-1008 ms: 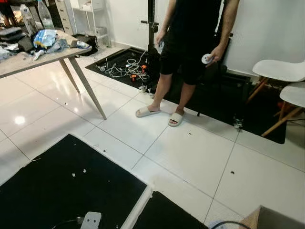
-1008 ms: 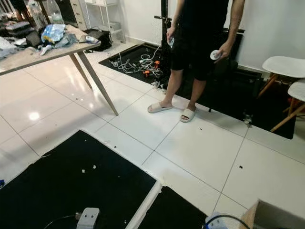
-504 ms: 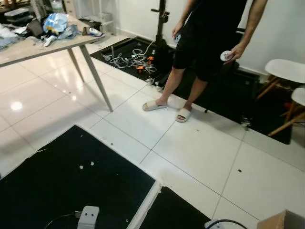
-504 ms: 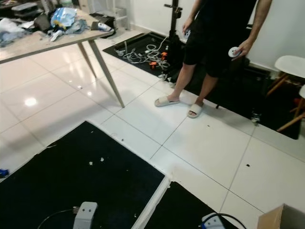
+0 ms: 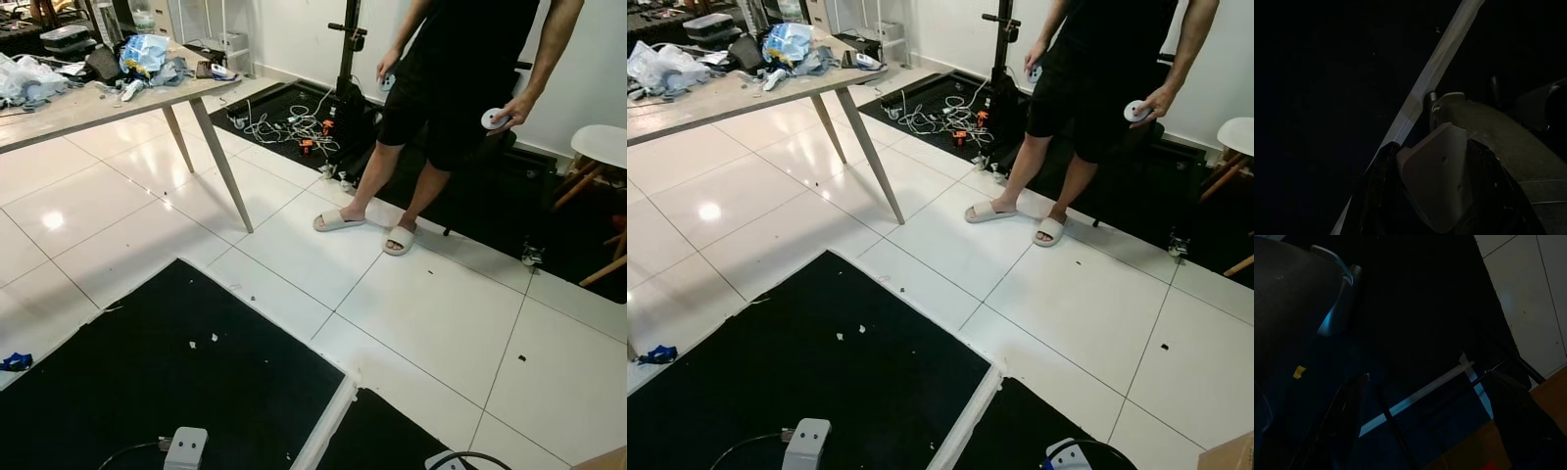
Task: Picking trash to rubbish bin
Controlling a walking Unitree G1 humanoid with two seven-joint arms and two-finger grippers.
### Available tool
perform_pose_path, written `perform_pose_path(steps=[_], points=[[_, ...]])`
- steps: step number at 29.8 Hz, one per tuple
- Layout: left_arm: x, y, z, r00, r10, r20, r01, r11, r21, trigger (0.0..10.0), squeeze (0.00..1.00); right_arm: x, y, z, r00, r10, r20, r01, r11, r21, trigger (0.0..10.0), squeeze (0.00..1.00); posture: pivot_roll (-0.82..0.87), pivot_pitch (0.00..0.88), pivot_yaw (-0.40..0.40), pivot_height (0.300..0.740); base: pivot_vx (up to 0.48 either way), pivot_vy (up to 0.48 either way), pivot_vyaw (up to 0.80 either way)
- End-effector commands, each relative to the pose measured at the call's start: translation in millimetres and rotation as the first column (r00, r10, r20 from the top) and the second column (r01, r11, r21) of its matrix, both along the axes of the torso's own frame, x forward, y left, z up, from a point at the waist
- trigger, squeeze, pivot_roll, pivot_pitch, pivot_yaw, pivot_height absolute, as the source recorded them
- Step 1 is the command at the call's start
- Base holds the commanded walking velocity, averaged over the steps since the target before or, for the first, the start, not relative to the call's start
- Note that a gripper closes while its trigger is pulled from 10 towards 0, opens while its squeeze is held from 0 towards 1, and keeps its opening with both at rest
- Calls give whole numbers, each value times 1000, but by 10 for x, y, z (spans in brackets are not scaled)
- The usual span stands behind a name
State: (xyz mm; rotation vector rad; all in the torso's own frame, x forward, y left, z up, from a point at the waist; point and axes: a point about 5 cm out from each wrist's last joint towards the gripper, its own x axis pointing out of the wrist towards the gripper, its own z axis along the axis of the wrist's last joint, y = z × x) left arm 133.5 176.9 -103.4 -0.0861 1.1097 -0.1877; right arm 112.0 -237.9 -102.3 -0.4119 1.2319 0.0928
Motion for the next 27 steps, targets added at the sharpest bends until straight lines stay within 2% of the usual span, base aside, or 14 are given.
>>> perform_pose_path(steps=[1,3,14,27], points=[[-39,-29,-16,1000,-2,-18,2,1000,-15,10000,0,-24,-19,-2,1000,2,-5,-3,1000,-6,10000,0,21,1,7,740,0,0,0],[-34,-32,-14,1000,-3,-17,3,1000,-16,10000,0,-21,-21,-1,1000,9,-8,-9,1000,-8,10000,0,21,1,7,740,0,0,0],[2,-87,-3,1000,-9,-3,9,999,-44,10000,0,-23,-55,5,1000,-7,-23,6,1000,-17,10000,0,19,0,-2,740,0,0,-780],[5,-70,-1,1000,3,3,-3,999,-40,10000,0,-44,-64,2,999,-3,-40,2,1000,-15,10000,0,28,0,-5,740,0,0,-785]])
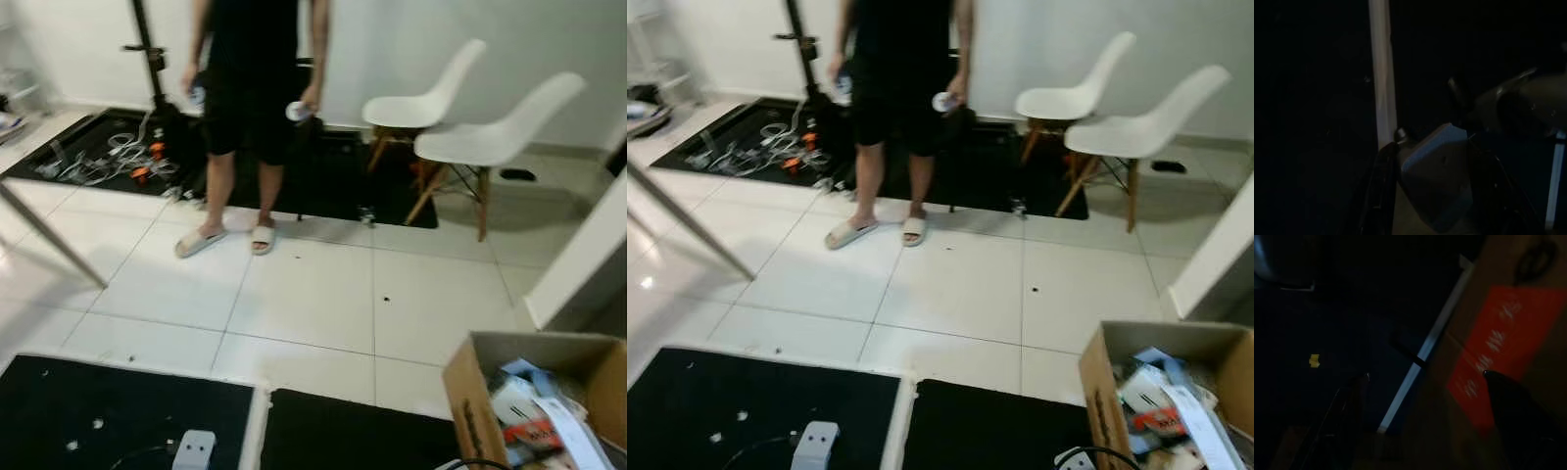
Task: Picking trash to rubbish bin
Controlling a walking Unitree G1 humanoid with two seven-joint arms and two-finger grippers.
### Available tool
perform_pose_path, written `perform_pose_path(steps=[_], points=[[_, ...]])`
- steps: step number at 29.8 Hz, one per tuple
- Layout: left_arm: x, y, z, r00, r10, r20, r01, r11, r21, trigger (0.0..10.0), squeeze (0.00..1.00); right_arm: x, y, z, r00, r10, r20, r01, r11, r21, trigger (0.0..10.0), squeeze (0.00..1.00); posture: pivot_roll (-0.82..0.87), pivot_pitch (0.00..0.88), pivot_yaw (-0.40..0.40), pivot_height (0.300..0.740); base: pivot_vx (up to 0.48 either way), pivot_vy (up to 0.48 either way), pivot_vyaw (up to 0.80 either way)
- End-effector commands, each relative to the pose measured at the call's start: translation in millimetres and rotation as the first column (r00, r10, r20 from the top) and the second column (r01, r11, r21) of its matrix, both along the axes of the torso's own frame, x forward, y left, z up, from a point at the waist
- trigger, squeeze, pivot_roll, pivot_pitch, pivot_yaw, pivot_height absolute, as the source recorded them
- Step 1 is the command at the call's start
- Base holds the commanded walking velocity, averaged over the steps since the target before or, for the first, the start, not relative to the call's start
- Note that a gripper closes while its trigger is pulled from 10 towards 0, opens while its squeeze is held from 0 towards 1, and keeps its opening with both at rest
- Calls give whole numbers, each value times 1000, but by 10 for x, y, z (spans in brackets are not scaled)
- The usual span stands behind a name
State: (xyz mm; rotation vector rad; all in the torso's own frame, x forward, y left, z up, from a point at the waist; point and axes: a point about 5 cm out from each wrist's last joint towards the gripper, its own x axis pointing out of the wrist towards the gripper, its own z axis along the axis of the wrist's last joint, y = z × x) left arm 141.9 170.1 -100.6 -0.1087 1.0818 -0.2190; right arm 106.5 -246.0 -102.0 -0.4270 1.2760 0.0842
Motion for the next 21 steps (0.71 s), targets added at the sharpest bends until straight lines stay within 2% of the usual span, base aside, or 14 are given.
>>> perform_pose_path(steps=[1,5,8,9,10,12,13,14,15,17,18,19,20,21], points=[[-79,-1,-29,1000,15,-23,-15,1000,-4,10000,0,16,25,-2,1000,-2,6,2,1000,18,10000,0,29,0,-4,740,0,0,-788],[-78,3,-28,1000,15,-23,-15,1000,-3,10000,0,92,82,13,995,-69,65,61,992,112,10000,0,32,0,0,740,0,0,-800],[-76,12,-26,1000,10,-23,-10,1000,-3,10000,0,327,144,100,965,-212,155,148,927,346,10000,0,33,3,8,740,0,0,-800],[-76,12,-26,1000,10,-23,-10,1000,-3,10000,0,327,144,100,965,-212,155,148,927,346,10000,0,33,3,8,740,0,0,-800],[-76,15,-26,1000,9,-23,-9,1000,-3,10000,0,403,167,138,958,-232,170,140,893,429,10000,0,33,3,8,740,0,0,-800],[-79,21,-26,1000,6,-24,-6,1000,-1,10000,0,563,213,243,950,-242,198,78,798,598,10000,0,33,3,8,740,0,0,-800],[-81,24,-26,1000,6,-25,-6,1000,-1,10000,0,697,228,353,940,-259,221,24,697,716,10000,0,26,7,15,740,0,0,-800],[-81,24,-26,1000,6,-25,-6,1000,-1,10000,0,697,228,353,940,-259,221,24,697,716,10000,0,26,7,15,740,0,0,-800],[-84,26,-27,1000,5,-26,-5,1000,-1,10000,0,835,242,493,930,-267,254,-59,571,819,10000,0,26,7,15,740,0,0,-800],[-90,29,-28,1000,3,-28,-3,1000,-1,10000,0,1079,256,830,886,-294,357,-265,311,913,10000,0,20,9,17,740,0,0,-800],[-90,29,-28,1000,3,-28,-3,1000,-1,10000,0,1079,256,830,886,-294,357,-265,311,913,10000,0,20,9,17,740,0,0,-800],[-92,30,-29,1000,2,-29,-2,1000,-1,10000,0,1167,262,993,856,-315,410,-357,213,909,10000,0,20,9,17,740,0,0,-800],[-97,30,-30,1000,1,-29,-1,1000,-1,10000,0,1252,269,1161,814,-348,465,-446,139,884,10000,0,17,11,18,740,0,0,-800],[-97,30,-30,1000,1,-29,-1,1000,-1,10000,0,1252,269,1161,814,-348,465,-446,139,884,10000,0,17,11,18,740,0,0,-800]])
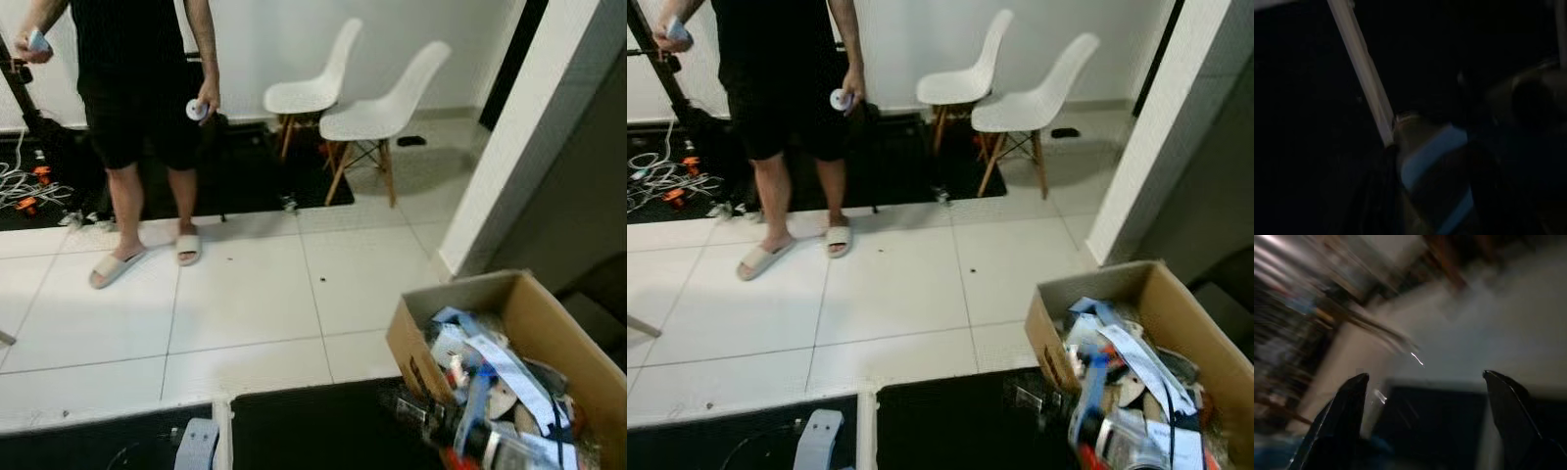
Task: Picking trash to rubbish bin
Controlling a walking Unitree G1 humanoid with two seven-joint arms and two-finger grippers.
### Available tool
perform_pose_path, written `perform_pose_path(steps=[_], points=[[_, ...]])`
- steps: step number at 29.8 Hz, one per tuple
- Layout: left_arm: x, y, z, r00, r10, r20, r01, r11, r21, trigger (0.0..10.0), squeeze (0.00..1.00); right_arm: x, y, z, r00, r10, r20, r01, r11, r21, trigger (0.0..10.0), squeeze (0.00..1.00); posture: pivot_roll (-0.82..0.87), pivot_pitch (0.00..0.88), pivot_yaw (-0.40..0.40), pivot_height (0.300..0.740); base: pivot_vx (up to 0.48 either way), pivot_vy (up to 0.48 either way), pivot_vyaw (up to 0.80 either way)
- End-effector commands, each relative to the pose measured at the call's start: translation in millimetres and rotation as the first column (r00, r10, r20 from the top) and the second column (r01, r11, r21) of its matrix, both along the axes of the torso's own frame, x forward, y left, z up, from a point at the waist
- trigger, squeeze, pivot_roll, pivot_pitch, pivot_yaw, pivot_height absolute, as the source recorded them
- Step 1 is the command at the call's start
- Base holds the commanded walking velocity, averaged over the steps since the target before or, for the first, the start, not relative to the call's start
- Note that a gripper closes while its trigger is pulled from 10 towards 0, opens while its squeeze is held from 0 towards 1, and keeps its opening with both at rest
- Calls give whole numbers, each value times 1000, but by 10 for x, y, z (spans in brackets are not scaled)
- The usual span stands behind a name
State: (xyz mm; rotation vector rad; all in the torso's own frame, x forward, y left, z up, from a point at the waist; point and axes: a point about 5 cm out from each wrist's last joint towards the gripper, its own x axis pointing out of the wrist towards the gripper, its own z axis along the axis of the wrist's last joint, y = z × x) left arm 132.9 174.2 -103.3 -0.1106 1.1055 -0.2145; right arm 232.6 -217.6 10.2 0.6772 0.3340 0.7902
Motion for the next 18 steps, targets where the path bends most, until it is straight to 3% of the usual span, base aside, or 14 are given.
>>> perform_pose_path(steps=[1,2,6,7,8,10,12,13,14,15,16,18], points=[[-9,-11,-4,1000,-1,-6,1,1000,-4,10000,0,70,-11,199,995,-19,102,7,993,122,10000,0,17,11,18,740,0,0,-800],[-14,-12,-6,1000,-4,-7,4,1000,-5,10000,0,197,-19,461,972,-76,223,29,978,207,10000,0,12,15,19,740,0,0,-800],[-15,-11,-6,1000,-6,-7,6,1000,-5,10000,0,322,-67,633,941,-176,288,101,961,258,10000,0,12,15,19,740,0,0,-800],[-15,-10,-6,1000,-6,-8,6,1000,-4,10000,0,399,-116,686,921,-244,304,162,949,270,10000,0,12,15,19,740,0,0,-800],[-16,-10,-7,1000,-6,-8,6,1000,-3,10000,0,537,-240,711,886,-379,268,310,913,267,10000,0,12,15,19,740,0,0,-800],[-19,-8,-8,1000,-7,-9,7,1000,-1,10000,0,700,-509,703,764,-620,177,588,783,204,10000,0,11,16,19,740,0,0,-800],[-21,-10,-9,1000,-7,-9,7,1000,-1,10000,0,712,-687,660,656,-746,117,740,666,99,10000,0,11,16,19,740,0,0,-800],[-23,-12,-9,1000,-6,-9,6,1000,-1,10000,0,684,-761,624,615,-782,100,783,621,33,10000,0,11,16,19,740,0,0,-800],[-25,-14,-10,1000,-3,-9,3,1000,0,10000,0,626,-867,548,565,-818,111,823,549,-143,10000,0,11,16,19,740,0,0,-800],[-25,-10,-10,1000,2,-8,-2,1000,1,10000,0,593,-905,514,548,-831,102,830,523,-193,10000,0,19,16,14,740,0,0,-800],[-25,-10,-10,1000,2,-8,-2,1000,1,10000,0,593,-905,514,548,-831,102,830,523,-193,10000,0,19,16,14,740,0,0,-800],[-24,10,-10,1000,26,-3,-26,1000,13,10000,0,500,-1008,422,492,-867,74,837,449,-312,10000,0,19,16,14,740,0,0,-800]])
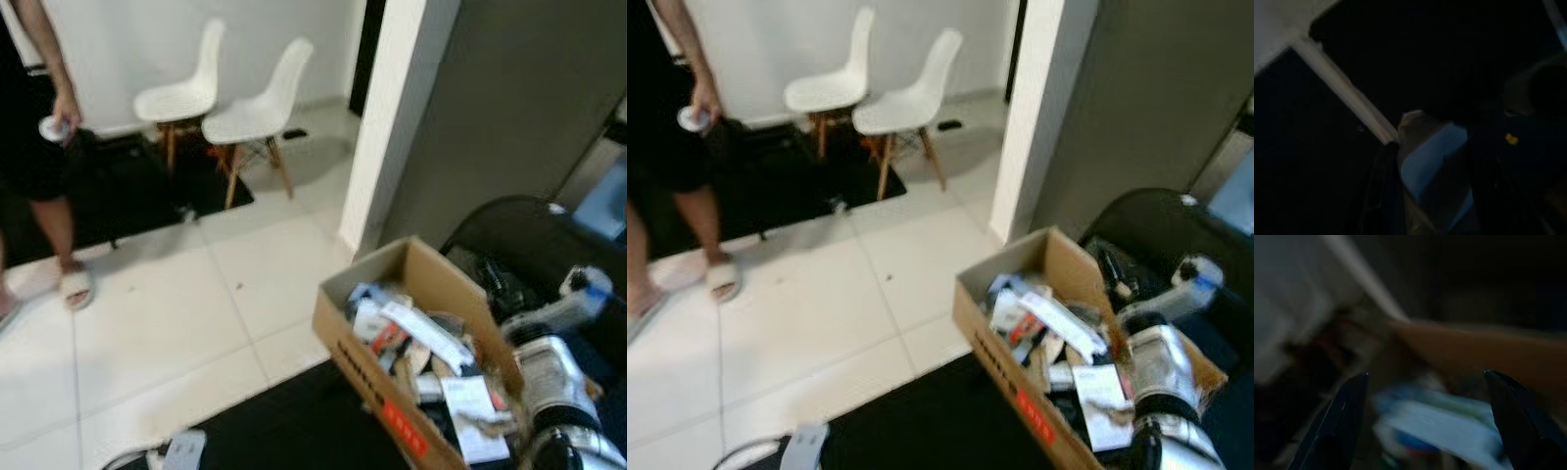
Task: Picking trash to rubbish bin
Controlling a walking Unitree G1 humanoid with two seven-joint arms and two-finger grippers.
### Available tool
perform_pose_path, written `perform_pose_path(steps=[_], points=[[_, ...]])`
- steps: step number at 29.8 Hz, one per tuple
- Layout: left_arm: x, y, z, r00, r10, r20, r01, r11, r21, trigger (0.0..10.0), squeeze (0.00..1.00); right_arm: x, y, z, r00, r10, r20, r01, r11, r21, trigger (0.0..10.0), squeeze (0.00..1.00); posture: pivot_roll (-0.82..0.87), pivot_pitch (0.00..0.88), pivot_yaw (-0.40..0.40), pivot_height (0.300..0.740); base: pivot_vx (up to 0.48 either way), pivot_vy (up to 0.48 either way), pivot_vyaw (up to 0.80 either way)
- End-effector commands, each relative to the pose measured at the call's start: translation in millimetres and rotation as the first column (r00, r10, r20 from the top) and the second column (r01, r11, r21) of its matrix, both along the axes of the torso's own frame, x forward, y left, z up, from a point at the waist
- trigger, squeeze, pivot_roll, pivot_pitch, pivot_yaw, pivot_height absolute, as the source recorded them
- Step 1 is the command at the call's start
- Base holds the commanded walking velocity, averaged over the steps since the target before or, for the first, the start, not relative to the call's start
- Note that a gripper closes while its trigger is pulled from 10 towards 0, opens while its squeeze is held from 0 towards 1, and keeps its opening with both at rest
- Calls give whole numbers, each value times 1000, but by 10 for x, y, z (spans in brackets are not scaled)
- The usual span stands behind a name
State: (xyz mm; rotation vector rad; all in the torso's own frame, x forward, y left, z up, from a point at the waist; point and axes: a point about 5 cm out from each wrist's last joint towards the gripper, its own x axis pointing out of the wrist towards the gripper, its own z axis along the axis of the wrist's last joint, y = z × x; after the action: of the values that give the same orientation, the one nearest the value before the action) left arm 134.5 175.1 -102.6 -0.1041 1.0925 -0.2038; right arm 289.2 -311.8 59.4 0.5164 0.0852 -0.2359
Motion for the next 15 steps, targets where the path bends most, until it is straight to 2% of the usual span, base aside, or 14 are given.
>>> perform_pose_path(steps=[1,2,3,8,9,10,14,15], points=[[-37,33,-15,999,35,-12,-35,999,20,10000,0,-122,-111,-130,986,-81,-145,72,996,-60,10000,0,19,16,14,740,0,0,-800],[-31,97,-8,998,59,-4,-59,997,51,10000,0,-212,-182,-210,964,-135,-231,111,987,-114,10000,0,19,16,14,740,0,0,-800],[-26,143,-3,997,79,2,-79,994,71,10000,0,-261,-223,-240,951,-166,-261,132,981,-141,10000,0,19,16,14,740,0,0,-800],[-15,224,10,993,113,14,-114,988,100,10000,0,-321,-279,-275,936,-217,-279,177,971,-159,10000,0,32,13,9,740,0,0,-800],[1,358,36,987,156,32,-159,978,134,10000,0,-393,-345,-303,921,-278,-273,249,959,-135,10000,0,41,12,9,740,0,0,-800],[1,358,36,987,156,32,-159,978,134,10000,0,-393,-345,-303,921,-278,-273,249,959,-135,10000,0,41,12,9,740,0,0,-800],[71,608,114,965,244,91,-257,948,187,10000,0,-452,-405,-320,893,-349,-283,321,936,-142,10000,0,44,5,9,740,0,0,-800],[71,608,114,965,244,91,-257,948,187,10000,0,-452,-405,-320,893,-349,-283,321,936,-142,10000,0,44,5,9,740,0,0,-800]])
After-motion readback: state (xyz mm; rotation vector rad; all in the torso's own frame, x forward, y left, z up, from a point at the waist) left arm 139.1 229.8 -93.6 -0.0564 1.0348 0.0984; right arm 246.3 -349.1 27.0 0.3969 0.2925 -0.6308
